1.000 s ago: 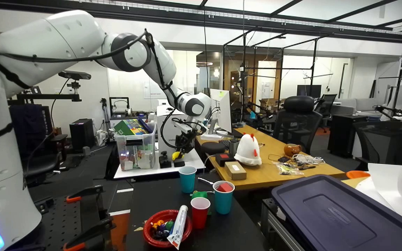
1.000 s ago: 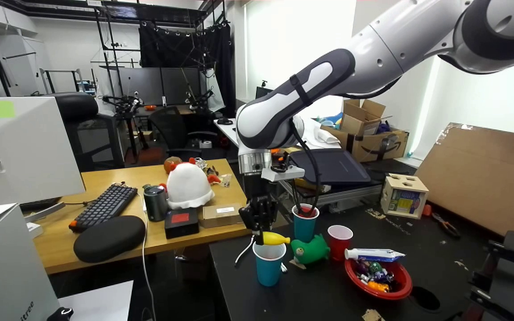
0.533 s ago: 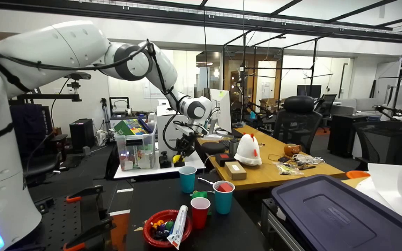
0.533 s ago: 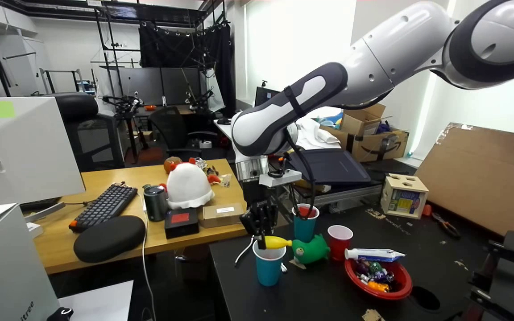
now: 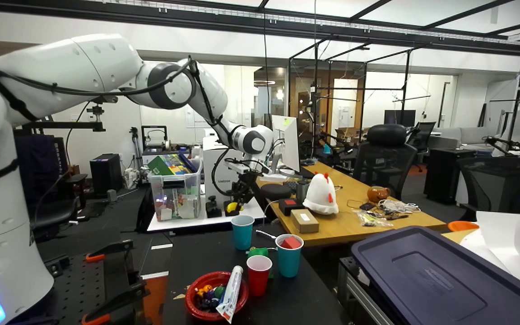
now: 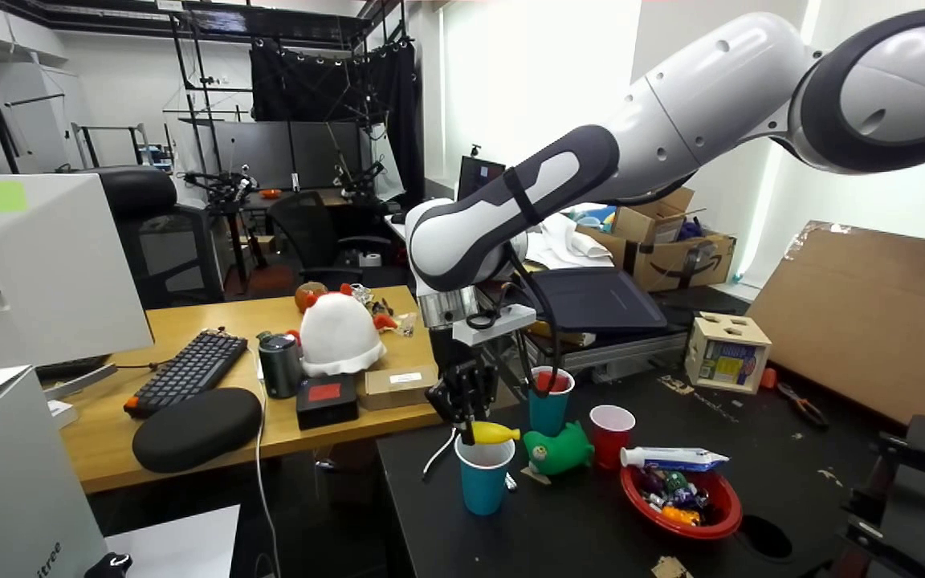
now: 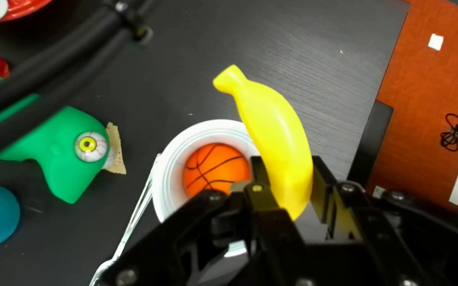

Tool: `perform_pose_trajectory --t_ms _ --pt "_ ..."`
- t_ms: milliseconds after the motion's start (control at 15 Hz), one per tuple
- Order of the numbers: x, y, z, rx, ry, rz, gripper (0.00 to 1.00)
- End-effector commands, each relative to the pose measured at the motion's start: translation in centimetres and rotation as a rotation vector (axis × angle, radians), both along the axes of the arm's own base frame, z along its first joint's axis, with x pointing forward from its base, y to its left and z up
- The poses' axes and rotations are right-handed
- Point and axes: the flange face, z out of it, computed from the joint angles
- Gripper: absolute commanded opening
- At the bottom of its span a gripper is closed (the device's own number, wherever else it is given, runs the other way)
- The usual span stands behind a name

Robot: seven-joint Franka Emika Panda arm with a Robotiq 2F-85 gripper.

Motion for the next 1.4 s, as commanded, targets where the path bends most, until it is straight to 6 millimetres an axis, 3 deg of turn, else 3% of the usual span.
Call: perform_pose_trajectory --t_ms 0,1200,1267,1333 --pt "0.29 0.77 0.3 -0.046 -0.004 -0.022 0.07" --pt "-0.12 1.08 -0.39 -0.224 -0.051 -0.104 0.07" --pt "-0.14 1.06 -0.41 -0.223 -0.048 -0.108 0.55" --pt "-0.15 1.06 -0.42 -0.225 -0.048 -0.113 0.57"
